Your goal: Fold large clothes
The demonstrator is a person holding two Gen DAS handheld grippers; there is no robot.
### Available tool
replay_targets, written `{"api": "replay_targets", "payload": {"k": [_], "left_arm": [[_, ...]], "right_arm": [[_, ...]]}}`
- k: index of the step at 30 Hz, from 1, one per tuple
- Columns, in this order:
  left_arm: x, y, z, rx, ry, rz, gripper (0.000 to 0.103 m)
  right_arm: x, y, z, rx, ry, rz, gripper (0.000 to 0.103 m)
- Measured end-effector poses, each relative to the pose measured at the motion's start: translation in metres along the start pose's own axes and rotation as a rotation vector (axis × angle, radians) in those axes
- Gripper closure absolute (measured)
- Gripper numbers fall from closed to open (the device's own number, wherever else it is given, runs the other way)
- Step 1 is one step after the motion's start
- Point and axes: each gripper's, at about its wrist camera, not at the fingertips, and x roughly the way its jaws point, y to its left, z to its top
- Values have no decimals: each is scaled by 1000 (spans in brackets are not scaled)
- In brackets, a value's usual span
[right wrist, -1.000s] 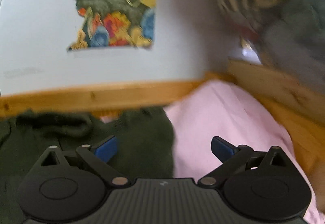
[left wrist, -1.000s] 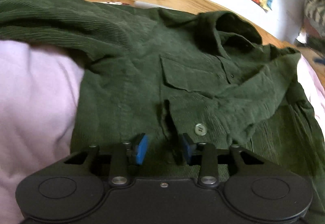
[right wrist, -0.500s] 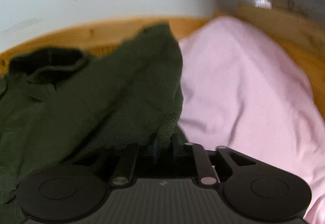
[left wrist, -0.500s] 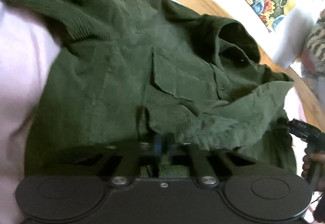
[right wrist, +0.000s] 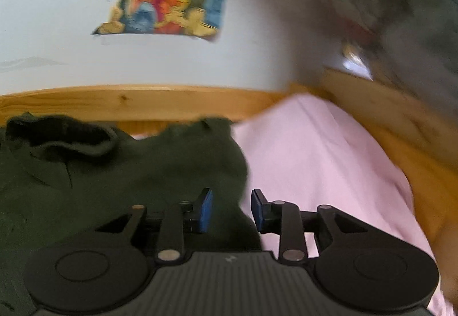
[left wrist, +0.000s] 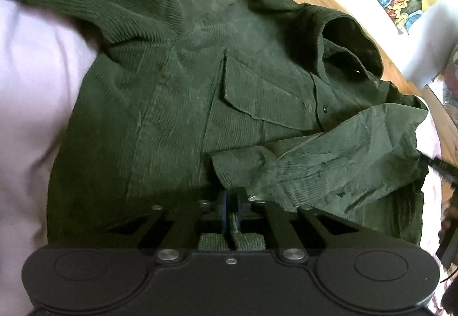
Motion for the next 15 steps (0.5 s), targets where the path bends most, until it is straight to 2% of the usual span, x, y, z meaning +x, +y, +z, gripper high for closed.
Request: {"api": "replay_targets", "payload": {"k": [2, 4, 6, 7, 9, 10, 11, 12, 14, 15], "left_arm": [[-3, 2, 1, 5, -14, 21, 79], [-4, 1, 0, 21, -17, 37, 77], [-4, -1, 0, 34, -21, 47, 72], [-4, -2, 1, 43, -27, 57, 68], [-7, -2, 3, 57, -45, 77, 49], [-9, -1, 4, 58, -53, 86, 43], [-12, 0, 6, 57, -57, 88, 37], [-14, 0, 8, 53, -61, 88, 32], [-21, 1, 14, 40, -84, 103, 26], [-26, 1, 16, 35, -99, 113, 24]], "right_arm": [[20, 12, 13, -40, 6, 7, 70], [49, 25, 21, -80, 43, -42, 69], [77, 29, 20, -39, 163, -119, 69], [79, 26, 19, 20, 181, -123, 68], [61, 23, 18, 78, 143, -82, 51], [48, 25, 16, 59, 133, -44, 34], [30, 27, 11, 24, 118, 3, 27], [10, 30, 4, -10, 102, 42, 25], [-31, 32, -16, -54, 96, 117, 12], [-52, 33, -26, -56, 99, 155, 10]]}}
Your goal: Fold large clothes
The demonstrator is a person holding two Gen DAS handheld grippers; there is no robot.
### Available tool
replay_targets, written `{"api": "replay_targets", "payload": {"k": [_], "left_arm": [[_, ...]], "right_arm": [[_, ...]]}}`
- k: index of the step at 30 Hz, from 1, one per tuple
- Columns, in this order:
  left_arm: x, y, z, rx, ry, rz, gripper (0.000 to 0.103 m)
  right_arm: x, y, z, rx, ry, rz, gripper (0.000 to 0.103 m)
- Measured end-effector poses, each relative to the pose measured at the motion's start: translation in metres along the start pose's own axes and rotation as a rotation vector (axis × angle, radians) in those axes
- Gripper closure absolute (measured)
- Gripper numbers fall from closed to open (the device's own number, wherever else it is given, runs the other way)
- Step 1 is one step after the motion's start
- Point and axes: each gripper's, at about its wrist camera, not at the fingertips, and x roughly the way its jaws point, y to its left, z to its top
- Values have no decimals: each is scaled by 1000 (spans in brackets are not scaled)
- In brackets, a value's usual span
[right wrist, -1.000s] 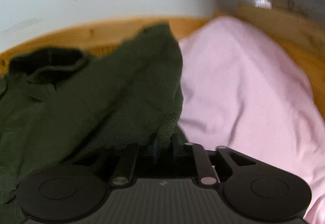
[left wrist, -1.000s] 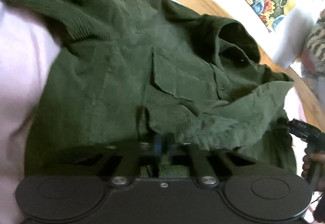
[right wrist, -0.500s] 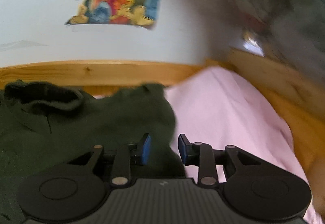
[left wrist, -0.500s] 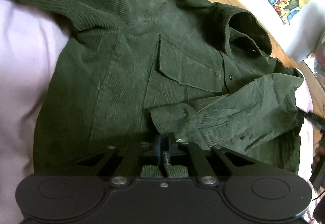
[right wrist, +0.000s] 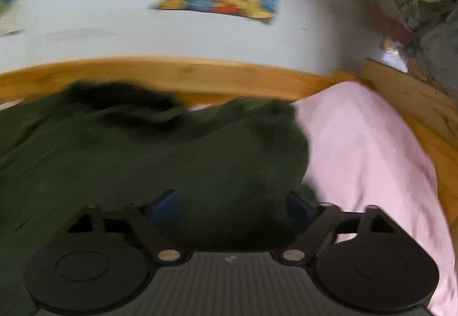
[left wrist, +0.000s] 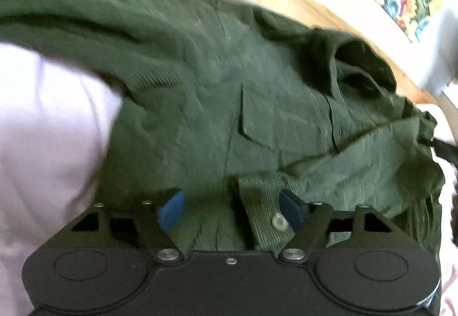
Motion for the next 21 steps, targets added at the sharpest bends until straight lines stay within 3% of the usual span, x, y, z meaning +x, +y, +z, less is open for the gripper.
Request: {"api": "replay_targets", "payload": {"k": [2, 7, 9, 12, 17, 21], "left_arm": [[-11, 1, 6, -11, -30, 22, 20], [-55, 9, 29, -32, -112, 60, 14], [-83, 21, 37, -54, -184, 97, 3], [-129, 52, 37, -108, -296, 211, 1], [-182, 119, 34, -156, -334, 384, 1], [-214, 169, 42, -377, -518, 477, 1]], "right_arm": [[-39, 9, -28, 11, 3, 77, 1], [-111, 29, -95, 74, 24, 173, 0], [-132, 38, -117, 114, 35, 195, 0], [-150, 48, -144, 137, 63, 209, 0], [-162, 63, -183, 144, 98, 232, 0], [-156, 69, -200, 141, 109, 234, 0]]}}
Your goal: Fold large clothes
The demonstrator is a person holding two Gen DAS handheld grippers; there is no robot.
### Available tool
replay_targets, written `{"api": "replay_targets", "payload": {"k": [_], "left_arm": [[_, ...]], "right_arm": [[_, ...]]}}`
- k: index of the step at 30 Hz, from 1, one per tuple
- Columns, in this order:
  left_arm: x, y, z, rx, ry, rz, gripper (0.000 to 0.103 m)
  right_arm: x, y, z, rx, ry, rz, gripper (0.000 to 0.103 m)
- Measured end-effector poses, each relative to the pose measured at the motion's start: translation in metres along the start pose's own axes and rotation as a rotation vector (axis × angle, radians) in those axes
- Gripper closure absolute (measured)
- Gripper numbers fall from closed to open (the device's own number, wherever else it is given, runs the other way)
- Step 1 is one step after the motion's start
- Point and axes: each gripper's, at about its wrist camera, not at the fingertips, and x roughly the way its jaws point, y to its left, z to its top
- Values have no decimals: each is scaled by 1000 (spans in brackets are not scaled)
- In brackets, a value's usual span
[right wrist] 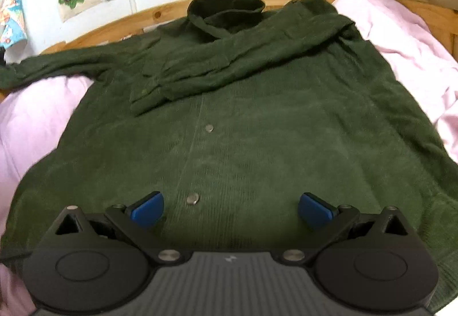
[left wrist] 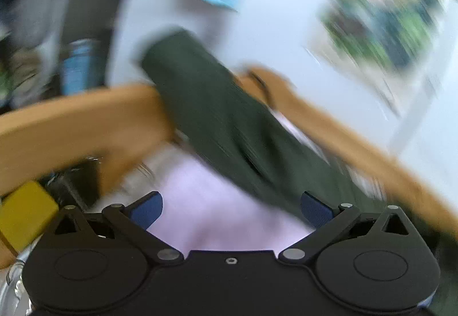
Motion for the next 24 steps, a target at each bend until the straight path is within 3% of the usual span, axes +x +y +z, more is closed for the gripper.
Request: {"api": "replay_targets", "payload": {"k": [4, 7, 10, 11, 13, 18, 21, 24], "left_arm": [[22, 20, 20, -121, -75, -45, 6], [37, 17, 23, -175, -84, -29, 22], [47, 14, 26, -165, -76, -5, 58], [49, 13, 27, -161, -66, 1, 74], [48, 9, 29, -149, -69, -27, 95], [16, -20, 39, 10, -190, -90, 100], [-22, -56, 49, 101, -270, -229, 100], [-71, -109, 46, 280, -359, -431, 100]], "right_arm": [[8, -1, -9, 16, 8, -7, 0], [11, 6, -11, 7, 9, -25, 0], [11, 7, -13, 7, 7, -29, 0], [11, 7, -13, 11, 6, -28, 0], [10, 8, -14, 15, 4, -31, 0], [8, 9, -14, 20, -2, -38, 0], [5, 8, -13, 33, -18, -45, 0], [-4, 5, -11, 69, -60, -64, 0]]}}
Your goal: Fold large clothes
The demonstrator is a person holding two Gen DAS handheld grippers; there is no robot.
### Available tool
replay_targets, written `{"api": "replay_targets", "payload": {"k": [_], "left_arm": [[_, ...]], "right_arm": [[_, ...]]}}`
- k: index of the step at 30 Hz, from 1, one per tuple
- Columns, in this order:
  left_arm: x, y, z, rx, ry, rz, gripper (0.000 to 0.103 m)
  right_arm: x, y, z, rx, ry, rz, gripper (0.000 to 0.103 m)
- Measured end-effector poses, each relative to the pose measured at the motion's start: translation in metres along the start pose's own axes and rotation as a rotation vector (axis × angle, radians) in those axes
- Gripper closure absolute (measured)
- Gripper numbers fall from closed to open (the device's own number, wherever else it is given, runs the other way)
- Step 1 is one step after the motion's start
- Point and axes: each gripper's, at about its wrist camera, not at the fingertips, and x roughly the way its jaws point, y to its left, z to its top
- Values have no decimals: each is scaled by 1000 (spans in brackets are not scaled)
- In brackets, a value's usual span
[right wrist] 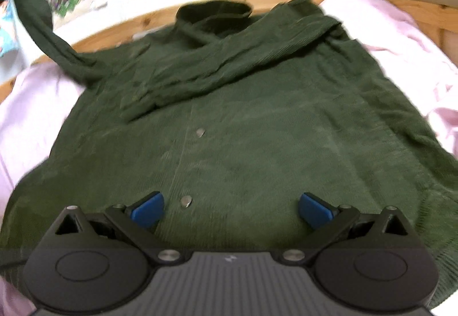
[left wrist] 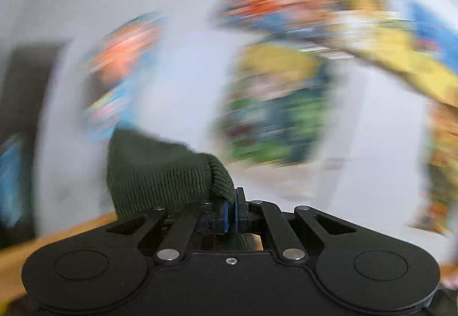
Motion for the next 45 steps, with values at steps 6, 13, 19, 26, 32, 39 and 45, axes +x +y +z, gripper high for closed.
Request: {"api": "replay_targets", "payload": {"k": [6, 13, 19, 26, 32, 39, 45], "left_arm": [[-47, -151, -8, 309, 5, -438, 99], [-76, -281, -139, 374, 386, -733, 64], [-107, -288, -204, 356, 575, -817, 26], [-112, -213, -191, 492, 641, -564, 15], [-83, -137, -193, 381, 652, -350, 5], [-19, -105, -202, 165, 626, -223, 4], [22, -88, -220, 64, 605, -192, 3]], "right_arm": [[-28, -20, 14, 106, -138, -81, 0], [-44, -50, 21, 225, -187, -176, 0], [-41, -66, 24, 311, -181, -193, 0], [-27, -52, 19, 240, -150, -140, 0], [-7, -40, 57, 143, -173, -112, 0], [75, -23, 131, -27, -211, -171, 0], [140, -11, 93, -209, 0, -280, 0]]}}
